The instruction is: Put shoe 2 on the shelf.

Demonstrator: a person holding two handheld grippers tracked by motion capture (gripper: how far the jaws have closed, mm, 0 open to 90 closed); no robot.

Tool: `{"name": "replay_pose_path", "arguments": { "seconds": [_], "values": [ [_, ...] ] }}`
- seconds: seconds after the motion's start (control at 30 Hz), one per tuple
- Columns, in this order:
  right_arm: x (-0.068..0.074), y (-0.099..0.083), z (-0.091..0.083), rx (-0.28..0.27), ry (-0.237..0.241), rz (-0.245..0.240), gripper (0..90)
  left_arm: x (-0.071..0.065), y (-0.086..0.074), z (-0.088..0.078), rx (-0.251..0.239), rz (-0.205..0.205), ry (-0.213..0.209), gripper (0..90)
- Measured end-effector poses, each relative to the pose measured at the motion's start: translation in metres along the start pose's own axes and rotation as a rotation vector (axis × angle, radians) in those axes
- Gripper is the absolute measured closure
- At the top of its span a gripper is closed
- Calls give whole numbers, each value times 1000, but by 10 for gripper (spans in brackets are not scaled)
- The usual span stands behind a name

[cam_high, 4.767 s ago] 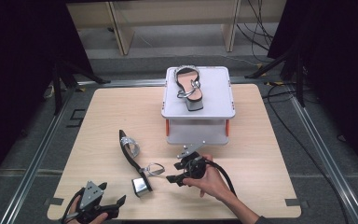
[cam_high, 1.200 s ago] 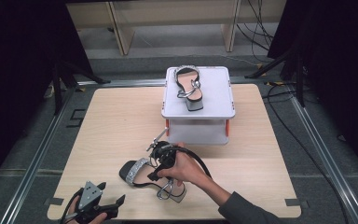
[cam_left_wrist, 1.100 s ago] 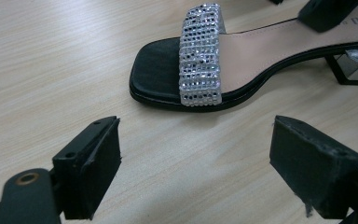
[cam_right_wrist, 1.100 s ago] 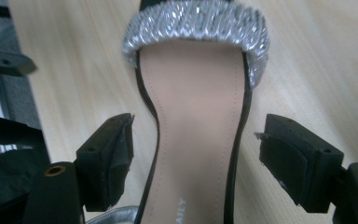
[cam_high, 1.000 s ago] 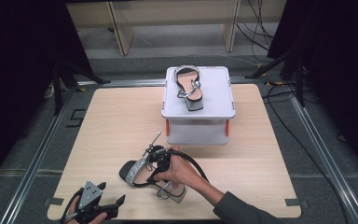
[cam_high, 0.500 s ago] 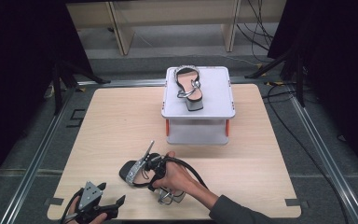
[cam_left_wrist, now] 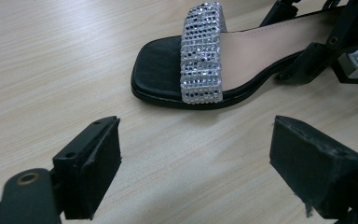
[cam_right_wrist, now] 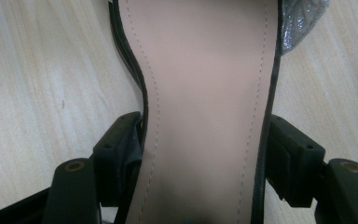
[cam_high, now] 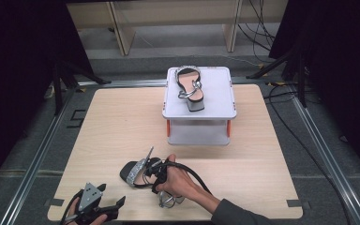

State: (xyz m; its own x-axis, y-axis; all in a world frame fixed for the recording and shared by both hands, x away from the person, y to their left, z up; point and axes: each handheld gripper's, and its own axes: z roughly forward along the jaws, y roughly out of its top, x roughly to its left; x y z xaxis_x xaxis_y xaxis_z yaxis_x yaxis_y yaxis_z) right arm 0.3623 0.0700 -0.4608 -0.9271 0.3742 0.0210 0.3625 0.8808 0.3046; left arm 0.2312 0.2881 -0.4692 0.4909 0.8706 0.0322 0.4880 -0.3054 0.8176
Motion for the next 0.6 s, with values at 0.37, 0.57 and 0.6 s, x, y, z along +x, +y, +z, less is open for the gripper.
{"name": "replay_pose_path", "arguments": {
  "seconds": [0.37, 0.57, 0.6],
  "values": [
    [-8, -8, -6, -30, -4, -9, 428, -3, 0, 1, -24, -35, -10, 161],
    [-9, -12, -8, -22, 3, -18, 427, -3, 0, 0, -19, -40, -5, 161],
    [-9, -12, -8, -23, 3, -19, 426, -3, 0, 1, -23, -38, -7, 161]
  ]
}}
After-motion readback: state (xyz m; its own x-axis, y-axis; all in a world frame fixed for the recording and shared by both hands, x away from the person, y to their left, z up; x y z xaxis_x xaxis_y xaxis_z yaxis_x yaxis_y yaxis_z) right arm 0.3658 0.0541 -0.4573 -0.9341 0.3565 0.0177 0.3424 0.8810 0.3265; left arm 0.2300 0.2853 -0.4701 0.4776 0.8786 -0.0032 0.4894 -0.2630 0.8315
